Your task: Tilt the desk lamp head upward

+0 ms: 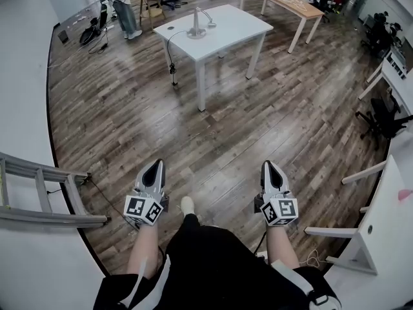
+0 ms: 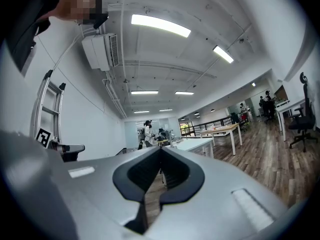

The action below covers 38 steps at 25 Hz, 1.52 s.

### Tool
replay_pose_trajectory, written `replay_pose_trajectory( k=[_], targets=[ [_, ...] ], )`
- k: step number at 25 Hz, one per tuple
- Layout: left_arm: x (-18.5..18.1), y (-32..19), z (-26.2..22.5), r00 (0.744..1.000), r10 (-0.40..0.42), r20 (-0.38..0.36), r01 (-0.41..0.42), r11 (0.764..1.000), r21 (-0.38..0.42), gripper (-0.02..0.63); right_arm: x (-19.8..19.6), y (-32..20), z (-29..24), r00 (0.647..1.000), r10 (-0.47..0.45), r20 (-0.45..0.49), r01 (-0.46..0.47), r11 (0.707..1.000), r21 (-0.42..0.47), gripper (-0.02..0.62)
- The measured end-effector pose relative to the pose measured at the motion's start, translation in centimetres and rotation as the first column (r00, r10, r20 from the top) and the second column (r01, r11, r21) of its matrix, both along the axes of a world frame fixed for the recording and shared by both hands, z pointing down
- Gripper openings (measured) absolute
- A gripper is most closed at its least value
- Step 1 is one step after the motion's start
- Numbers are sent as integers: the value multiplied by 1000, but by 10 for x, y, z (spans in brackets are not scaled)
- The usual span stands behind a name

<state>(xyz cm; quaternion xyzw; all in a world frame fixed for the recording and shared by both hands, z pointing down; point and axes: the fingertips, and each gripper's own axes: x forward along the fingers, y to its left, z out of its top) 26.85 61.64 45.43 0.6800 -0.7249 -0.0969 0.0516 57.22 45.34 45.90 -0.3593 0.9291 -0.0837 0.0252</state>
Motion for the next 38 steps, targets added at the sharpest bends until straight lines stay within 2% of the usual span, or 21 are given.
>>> replay_pose_trajectory(
  k=[6,21,26,30,38],
  targets=[
    [-55,-27,2,1000,-17,-13,17,1000,3,0,-53,-32,-9,1000,-10,14,10,1000,13,5],
    [-166,-79,-8,1000,20,-14,-19,999,38,0,-176,-92,-22,1000,5,29,-5,1000,10,5],
    [-190,-81,1,1000,14,3,-14,1000,6,0,-201,-95,-17,1000,7,24,-7,1000,-2,5],
    [-204,-85,10,1000,-4,-14,4,1000,-6,0,-211,-103,-8,1000,7,13,-6,1000,-15,5],
    [-242,-122,18,999,-46,-18,45,999,-17,0,-248,-165,8,999,0,32,2,999,-50,5]
  ],
)
